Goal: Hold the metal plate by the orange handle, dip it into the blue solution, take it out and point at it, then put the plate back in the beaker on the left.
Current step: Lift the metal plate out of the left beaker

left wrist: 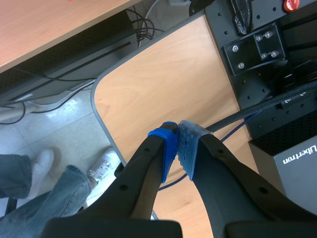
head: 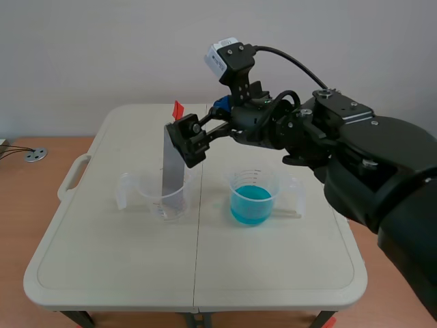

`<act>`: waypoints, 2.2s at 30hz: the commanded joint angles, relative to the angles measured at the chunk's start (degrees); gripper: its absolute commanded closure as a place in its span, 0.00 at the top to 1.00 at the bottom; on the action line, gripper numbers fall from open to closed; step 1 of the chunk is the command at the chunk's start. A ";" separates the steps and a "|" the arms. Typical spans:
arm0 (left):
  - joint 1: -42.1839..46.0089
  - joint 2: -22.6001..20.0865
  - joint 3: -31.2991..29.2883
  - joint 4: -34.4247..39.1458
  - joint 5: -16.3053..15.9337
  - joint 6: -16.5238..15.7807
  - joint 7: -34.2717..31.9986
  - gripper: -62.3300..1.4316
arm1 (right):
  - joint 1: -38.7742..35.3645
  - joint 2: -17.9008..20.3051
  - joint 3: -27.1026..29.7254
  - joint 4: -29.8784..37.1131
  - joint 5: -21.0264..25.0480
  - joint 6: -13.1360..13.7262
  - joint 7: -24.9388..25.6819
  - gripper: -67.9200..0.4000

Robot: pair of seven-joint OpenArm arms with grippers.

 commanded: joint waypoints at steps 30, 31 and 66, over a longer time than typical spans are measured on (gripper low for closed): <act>-0.35 0.26 0.46 0.87 -0.39 -0.81 -0.42 0.07 | 9.29 -7.15 -2.93 -11.04 -1.70 0.50 1.51 0.59; -0.35 0.26 0.46 0.87 -0.39 -0.81 -0.42 0.07 | 9.29 -7.15 -2.93 -11.04 -1.70 0.50 1.51 0.57; -0.35 0.26 0.46 0.87 -0.39 -0.81 -0.44 0.07 | 8.61 -6.62 -2.91 -10.12 -1.95 8.41 5.29 0.03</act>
